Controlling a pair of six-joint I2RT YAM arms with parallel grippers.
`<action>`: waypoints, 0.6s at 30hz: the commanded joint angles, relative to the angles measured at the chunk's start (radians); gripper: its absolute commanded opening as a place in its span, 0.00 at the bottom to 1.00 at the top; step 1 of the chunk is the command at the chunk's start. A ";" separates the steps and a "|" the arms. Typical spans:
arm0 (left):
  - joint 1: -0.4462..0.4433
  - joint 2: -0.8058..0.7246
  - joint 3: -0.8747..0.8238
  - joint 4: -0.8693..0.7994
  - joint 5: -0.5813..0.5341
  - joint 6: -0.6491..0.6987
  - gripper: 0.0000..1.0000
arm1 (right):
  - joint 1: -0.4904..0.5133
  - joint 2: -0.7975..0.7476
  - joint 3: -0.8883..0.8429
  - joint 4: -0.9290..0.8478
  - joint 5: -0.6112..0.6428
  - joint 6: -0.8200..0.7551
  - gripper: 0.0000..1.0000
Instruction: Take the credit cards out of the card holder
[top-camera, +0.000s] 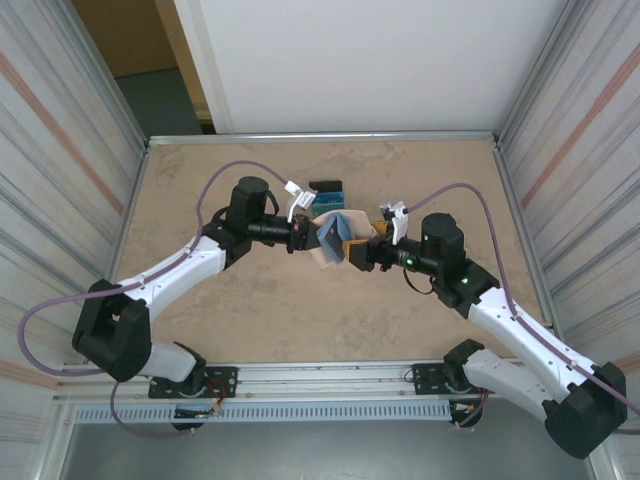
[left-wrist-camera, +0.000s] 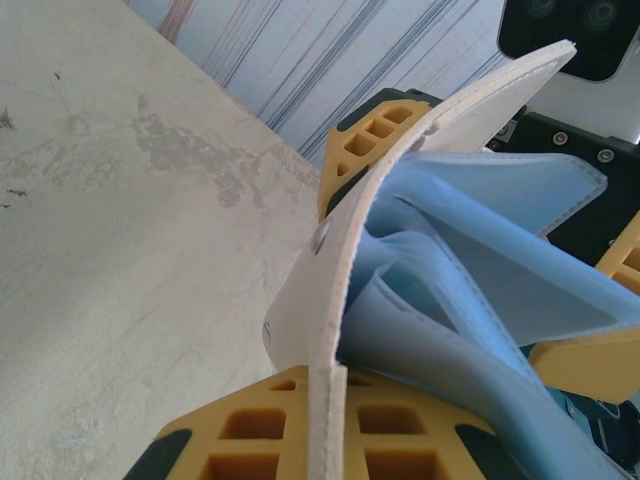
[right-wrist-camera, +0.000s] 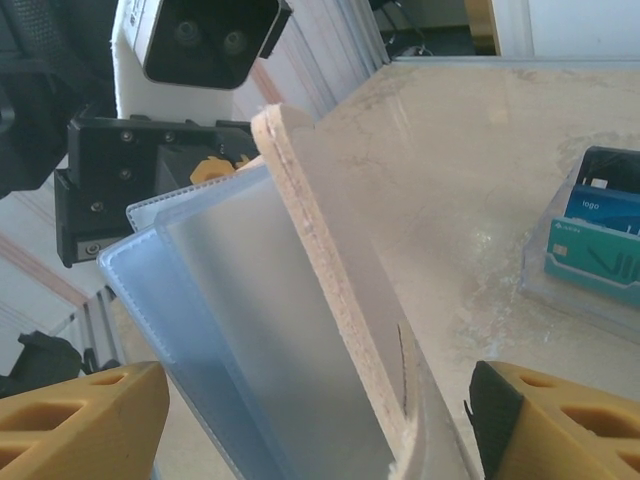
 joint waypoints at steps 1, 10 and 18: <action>-0.011 -0.019 0.021 0.040 0.038 -0.009 0.00 | -0.008 -0.004 -0.004 -0.015 0.037 0.010 0.78; -0.012 -0.015 0.021 0.036 0.039 -0.009 0.00 | -0.008 0.001 -0.004 -0.011 0.042 0.008 0.75; -0.012 -0.014 0.021 0.035 0.042 -0.003 0.00 | -0.008 -0.014 -0.011 -0.014 0.067 0.009 0.64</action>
